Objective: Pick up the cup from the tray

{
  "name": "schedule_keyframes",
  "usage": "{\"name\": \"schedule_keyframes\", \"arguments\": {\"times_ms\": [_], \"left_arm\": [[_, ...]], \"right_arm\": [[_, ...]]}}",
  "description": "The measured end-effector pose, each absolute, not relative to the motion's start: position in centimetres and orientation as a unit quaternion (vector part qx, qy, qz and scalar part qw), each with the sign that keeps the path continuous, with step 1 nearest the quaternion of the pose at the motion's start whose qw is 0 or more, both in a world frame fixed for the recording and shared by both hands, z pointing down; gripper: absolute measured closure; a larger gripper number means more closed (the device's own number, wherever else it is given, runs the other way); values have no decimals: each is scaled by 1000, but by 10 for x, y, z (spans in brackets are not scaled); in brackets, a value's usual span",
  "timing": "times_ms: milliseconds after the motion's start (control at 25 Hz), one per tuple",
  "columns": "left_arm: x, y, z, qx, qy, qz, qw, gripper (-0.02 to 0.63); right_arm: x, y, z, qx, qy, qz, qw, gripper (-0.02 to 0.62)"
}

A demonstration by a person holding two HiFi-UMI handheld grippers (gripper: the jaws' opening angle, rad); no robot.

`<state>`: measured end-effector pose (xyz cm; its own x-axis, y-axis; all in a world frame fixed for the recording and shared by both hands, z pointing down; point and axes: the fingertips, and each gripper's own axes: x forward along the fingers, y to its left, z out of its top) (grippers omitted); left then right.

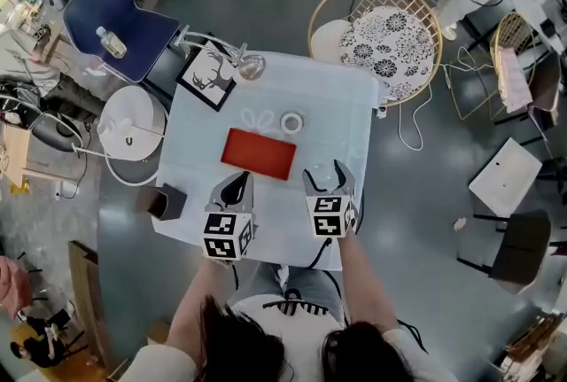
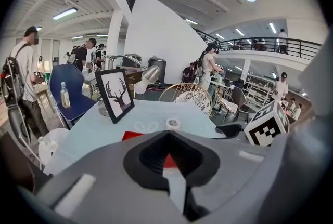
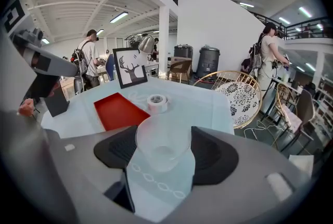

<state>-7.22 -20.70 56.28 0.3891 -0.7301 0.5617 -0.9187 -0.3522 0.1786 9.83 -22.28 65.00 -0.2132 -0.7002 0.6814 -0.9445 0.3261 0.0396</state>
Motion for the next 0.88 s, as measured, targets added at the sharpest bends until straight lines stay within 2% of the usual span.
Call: {"name": "schedule_keyframes", "arguments": {"times_ms": [200, 320, 640, 720, 880], "left_arm": [[-75, -203, 562, 798, -516, 207, 233, 606], [-76, -202, 561, 799, -515, 208, 230, 606], [-79, -196, 553, 800, -520, 195, 226, 606], [-78, -194, 548, 802, -522, 185, 225, 606], [-73, -188, 531, 807, -524, 163, 217, 606]], "right_arm": [[96, -222, 649, 546, -760, 206, 284, 238], [95, -220, 645, 543, -768, 207, 270, 190], [96, -218, 589, 566, -777, 136, 240, 194], [102, -216, 565, 589, -767, 110, 228, 270], [117, -204, 518, 629, -744, 84, 207, 519]]}}
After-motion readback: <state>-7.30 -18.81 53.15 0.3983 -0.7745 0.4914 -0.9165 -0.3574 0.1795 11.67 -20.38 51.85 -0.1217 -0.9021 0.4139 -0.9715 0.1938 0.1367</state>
